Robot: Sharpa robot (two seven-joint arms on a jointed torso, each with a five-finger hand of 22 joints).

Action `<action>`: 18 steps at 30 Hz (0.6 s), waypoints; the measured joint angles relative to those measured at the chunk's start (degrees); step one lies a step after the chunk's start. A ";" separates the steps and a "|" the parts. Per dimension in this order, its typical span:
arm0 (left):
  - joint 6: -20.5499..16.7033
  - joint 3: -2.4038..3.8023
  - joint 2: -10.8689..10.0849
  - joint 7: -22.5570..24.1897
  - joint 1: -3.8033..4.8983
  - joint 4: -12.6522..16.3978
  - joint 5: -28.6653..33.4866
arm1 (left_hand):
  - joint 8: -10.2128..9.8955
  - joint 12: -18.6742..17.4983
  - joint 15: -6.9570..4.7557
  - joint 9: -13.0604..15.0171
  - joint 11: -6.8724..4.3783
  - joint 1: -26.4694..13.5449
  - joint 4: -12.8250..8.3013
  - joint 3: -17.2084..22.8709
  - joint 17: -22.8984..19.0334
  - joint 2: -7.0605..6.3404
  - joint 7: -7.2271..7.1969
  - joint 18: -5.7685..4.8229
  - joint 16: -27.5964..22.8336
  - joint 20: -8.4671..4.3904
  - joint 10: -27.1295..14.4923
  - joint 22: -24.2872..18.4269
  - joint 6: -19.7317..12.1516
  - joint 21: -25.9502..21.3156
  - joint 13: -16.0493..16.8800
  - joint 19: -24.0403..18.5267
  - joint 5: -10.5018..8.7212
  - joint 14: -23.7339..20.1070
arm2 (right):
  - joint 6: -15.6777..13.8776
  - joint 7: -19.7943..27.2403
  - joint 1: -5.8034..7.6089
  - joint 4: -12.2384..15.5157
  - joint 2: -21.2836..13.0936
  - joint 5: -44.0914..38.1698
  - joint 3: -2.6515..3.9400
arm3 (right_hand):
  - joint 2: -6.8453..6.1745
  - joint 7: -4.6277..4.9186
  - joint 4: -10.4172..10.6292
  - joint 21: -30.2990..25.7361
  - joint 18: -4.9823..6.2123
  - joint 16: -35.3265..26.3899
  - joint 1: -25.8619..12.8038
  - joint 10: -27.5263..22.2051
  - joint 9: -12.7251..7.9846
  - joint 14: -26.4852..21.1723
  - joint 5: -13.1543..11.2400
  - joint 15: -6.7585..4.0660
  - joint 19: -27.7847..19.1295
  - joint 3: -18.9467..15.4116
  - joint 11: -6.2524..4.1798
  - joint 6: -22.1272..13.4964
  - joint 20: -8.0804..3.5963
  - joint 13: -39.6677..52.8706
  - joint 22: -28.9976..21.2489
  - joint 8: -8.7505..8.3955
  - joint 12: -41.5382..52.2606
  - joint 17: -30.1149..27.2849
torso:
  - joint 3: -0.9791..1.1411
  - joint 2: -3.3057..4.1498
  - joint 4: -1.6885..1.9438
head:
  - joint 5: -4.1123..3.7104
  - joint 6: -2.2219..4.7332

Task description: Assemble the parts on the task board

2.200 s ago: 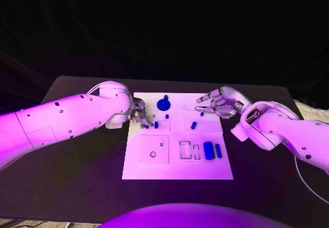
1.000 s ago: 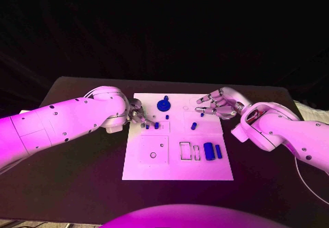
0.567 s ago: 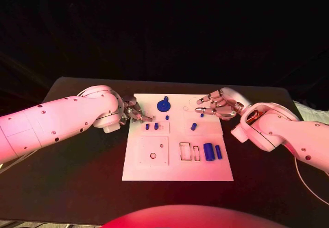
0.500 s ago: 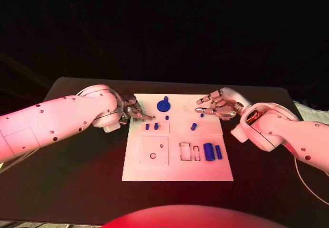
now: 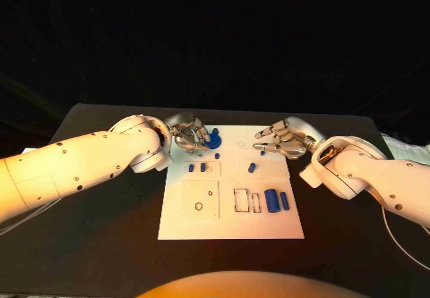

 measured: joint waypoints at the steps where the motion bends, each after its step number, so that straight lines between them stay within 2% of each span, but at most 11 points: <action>1: -0.59 -0.14 0.44 1.46 -0.15 -0.18 -0.88 | -1.17 -1.54 0.02 -1.83 -0.04 0.92 -0.56 1.21 -0.66 -0.43 -0.01 0.00 -0.34 0.06 0.62 -0.03 0.79 0.00 -1.84 0.06 0.00 0.02 | 0.00 0.00 -0.01 -0.04 0.02 0.00 0.00 | 0.00 0.00 0.00 0.00 0.00 0.00 0.00 0.00 0.00 0.00 0.00 0.00 0.00 0.00 0.00 0.00 0.00 0.00 0.00 0.00 0.00 0.00 | 0.00 0.00 -0.01 | -0.08 0.07; 3: -1.81 -0.46 1.62 4.24 -0.46 -0.81 -3.42 | -2.96 -3.92 0.20 -4.76 0.06 1.63 -1.48 2.52 -1.59 -1.56 -0.34 -0.01 -0.46 -0.11 1.55 0.12 2.47 0.14 -4.80 0.67 0.00 0.87 | 0.00 0.01 -0.02 -0.09 0.06 0.00 0.00 | 0.00 0.00 0.00 0.00 0.00 0.00 0.00 0.00 0.00 0.00 0.00 0.00 0.00 0.00 0.00 0.00 0.00 0.00 0.00 0.00 0.00 0.00 | 0.00 0.00 -0.02 | -0.16 0.22; 6: -2.55 -0.63 2.69 6.09 -0.66 -1.46 -6.39 | -4.59 -6.03 0.04 -7.20 0.14 1.29 -1.99 3.49 -2.16 -2.48 -0.94 0.01 -0.27 -0.20 1.83 0.52 3.51 0.95 -7.30 1.93 0.00 2.48 | 0.00 0.03 -0.04 -0.17 0.12 0.00 0.00 | 0.00 0.00 0.00 0.00 0.00 0.00 0.00 0.00 0.00 0.00 0.00 0.00 0.00 0.00 0.00 0.00 0.00 0.00 0.00 0.00 0.00 0.00 | 0.00 0.00 -0.03 | -0.24 0.43; 10: -2.90 -0.84 4.34 7.32 -0.78 -2.89 -12.38 | -7.13 -9.52 -0.31 -10.91 0.14 -0.08 -2.49 4.31 1.43 -3.82 -1.18 0.00 5.41 -0.28 1.83 0.82 5.60 1.90 -11.42 4.92 0.00 7.51 | 0.00 0.04 -0.07 -0.23 0.25 0.04 0.00 | 0.00 0.00 0.00 0.00 0.00 0.00 0.00 0.00 0.00 0.00 0.00 0.00 0.00 0.00 0.00 0.00 0.00 0.00 0.00 0.00 0.00 0.00 | 0.03 0.00 -0.05 | -0.31 0.74; 13: -2.46 -0.91 5.39 7.19 -0.83 -3.93 -16.70 | -8.33 -11.08 -0.87 -13.09 0.06 -1.03 -2.69 4.51 9.10 -4.71 -1.40 0.00 13.88 -0.62 1.91 0.95 7.22 3.06 -13.82 8.10 0.00 12.99 | 0.00 0.06 -0.08 -0.24 0.31 0.07 0.00 | 0.00 0.00 0.00 0.00 0.00 0.00 0.00 0.00 0.00 0.00 0.00 0.00 0.00 0.00 0.00 0.00 0.00 0.00 0.00 0.00 0.00 0.00 | 0.07 0.00 -0.05 | -0.36 0.91; 14: -2.12 -0.92 5.74 6.99 -0.84 -4.24 -18.21 | -8.71 -11.42 -1.09 -13.80 -0.18 -1.55 -2.78 4.60 13.13 -4.73 -1.54 0.01 17.97 -0.90 2.41 1.23 7.89 3.81 -14.56 9.66 0.00 15.25 | 0.00 0.06 -0.09 -0.25 0.31 0.08 0.00 | 0.00 0.00 0.00 0.00 0.00 -0.11 0.00 0.00 0.00 0.00 0.00 0.00 0.00 0.00 0.00 0.00 0.00 0.00 0.00 0.00 0.00 0.00 | 0.07 0.00 -0.05 | -0.37 0.96; 16: -1.42 -0.93 6.23 6.55 -0.86 -4.69 -20.21 | -9.30 -11.81 -1.40 -14.91 -0.45 -2.27 -2.84 5.01 19.25 -4.73 -1.82 0.00 24.03 -1.16 3.93 3.72 8.91 7.83 -15.73 12.57 0.00 18.15 | 0.01 0.06 -0.09 -0.25 0.33 0.09 0.00 | 0.00 0.00 0.00 0.00 0.00 -0.22 0.00 0.00 0.00 0.00 0.00 0.00 0.00 0.00 0.00 0.00 0.00 0.01 0.00 0.00 0.00 0.00 | 0.07 0.00 -0.05 | -0.41 1.05; 18: -0.45 -0.94 6.74 5.94 -0.88 -5.15 -22.18 | -9.57 -12.45 -1.54 -15.84 -0.60 -2.32 -2.85 5.78 22.39 -4.67 -1.88 0.00 27.21 -1.36 5.48 6.94 10.11 12.74 -16.82 14.67 0.00 18.74 | 0.01 0.07 -0.09 -0.26 0.36 0.10 0.00 | 0.00 0.00 0.00 0.00 0.00 -0.22 0.00 0.00 0.00 0.00 0.00 0.00 0.00 0.00 0.00 0.00 0.00 0.00 0.00 0.00 0.00 0.00 | 0.08 0.01 -0.05 | -0.44 1.12</action>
